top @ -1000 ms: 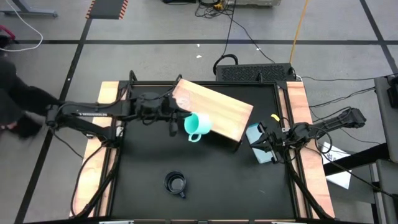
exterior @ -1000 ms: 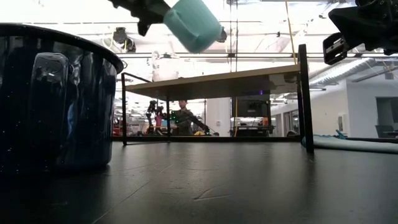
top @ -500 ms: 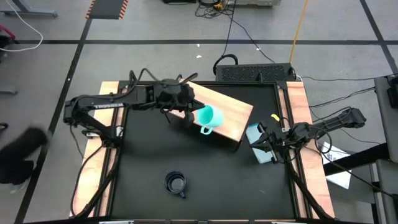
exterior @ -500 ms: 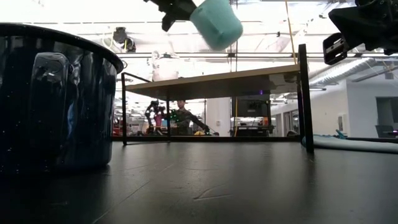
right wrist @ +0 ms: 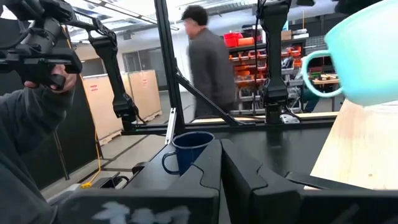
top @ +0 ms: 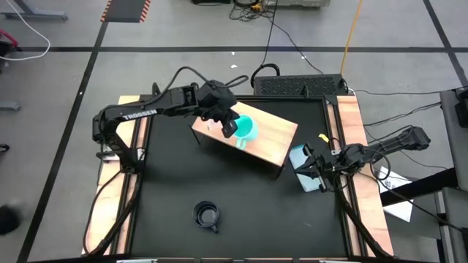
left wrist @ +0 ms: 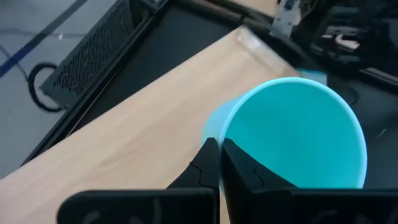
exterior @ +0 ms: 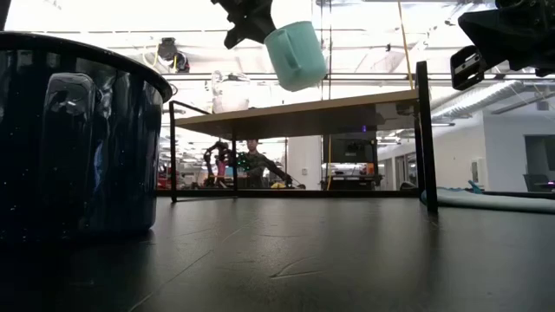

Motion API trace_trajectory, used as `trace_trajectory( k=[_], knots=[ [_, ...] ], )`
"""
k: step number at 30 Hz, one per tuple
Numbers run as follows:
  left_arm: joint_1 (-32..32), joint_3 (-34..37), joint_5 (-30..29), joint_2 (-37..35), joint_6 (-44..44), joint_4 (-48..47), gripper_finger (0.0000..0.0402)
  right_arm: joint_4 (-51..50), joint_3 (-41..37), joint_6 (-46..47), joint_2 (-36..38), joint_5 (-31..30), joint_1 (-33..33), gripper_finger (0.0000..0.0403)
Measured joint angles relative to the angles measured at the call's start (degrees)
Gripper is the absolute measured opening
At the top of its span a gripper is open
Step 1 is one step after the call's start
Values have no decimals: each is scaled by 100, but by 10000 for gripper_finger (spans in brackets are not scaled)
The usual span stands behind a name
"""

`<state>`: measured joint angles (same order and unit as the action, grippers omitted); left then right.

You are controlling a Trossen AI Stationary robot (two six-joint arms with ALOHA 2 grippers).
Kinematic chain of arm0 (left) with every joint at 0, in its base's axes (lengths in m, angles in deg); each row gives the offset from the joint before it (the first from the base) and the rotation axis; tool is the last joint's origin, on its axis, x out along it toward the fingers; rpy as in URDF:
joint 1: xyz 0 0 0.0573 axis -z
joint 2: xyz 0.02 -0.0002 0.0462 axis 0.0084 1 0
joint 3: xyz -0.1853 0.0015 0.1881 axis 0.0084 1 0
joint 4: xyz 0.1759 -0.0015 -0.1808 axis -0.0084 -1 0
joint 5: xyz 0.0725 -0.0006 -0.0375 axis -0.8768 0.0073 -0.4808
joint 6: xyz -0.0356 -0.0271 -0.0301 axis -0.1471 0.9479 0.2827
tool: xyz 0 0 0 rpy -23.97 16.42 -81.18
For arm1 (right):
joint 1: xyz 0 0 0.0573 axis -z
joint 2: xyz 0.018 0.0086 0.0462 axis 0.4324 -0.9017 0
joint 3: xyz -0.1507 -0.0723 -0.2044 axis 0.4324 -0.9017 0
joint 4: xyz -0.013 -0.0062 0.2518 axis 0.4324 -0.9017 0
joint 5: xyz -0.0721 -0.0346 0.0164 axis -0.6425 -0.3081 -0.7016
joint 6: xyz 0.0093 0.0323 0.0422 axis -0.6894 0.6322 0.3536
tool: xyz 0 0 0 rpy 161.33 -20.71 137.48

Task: Stack small to large cups/mugs on shelf
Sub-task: Put the light blue mug on the shelf

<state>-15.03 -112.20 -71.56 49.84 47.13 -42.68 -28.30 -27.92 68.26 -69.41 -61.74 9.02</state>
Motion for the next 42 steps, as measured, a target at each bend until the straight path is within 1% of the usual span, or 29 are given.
trace_trajectory(
  k=[9, 14, 20, 33, 42],
  knots=[
    [-245, -974, 30, 635, 54, -1040, 1, 4, -1, 10, 2, 2, 0, 0],
    [-264, -1546, 33, 1044, -6, -1669, 1, 2, 0, 10, 2, 2, 0, 0],
    [-277, -2011, 170, 1392, -79, -2064, 1, 2, -1, 10, 1, 2, 0, 0],
    [-584, -2068, 246, 1432, -162, -2371, 1, 2, 0, 12, 2, 2, 0, 0],
    [-675, -2068, 329, 1432, -271, -2349, 1, 2, 1, 10, 2, 2, 0, 0]
  ],
)
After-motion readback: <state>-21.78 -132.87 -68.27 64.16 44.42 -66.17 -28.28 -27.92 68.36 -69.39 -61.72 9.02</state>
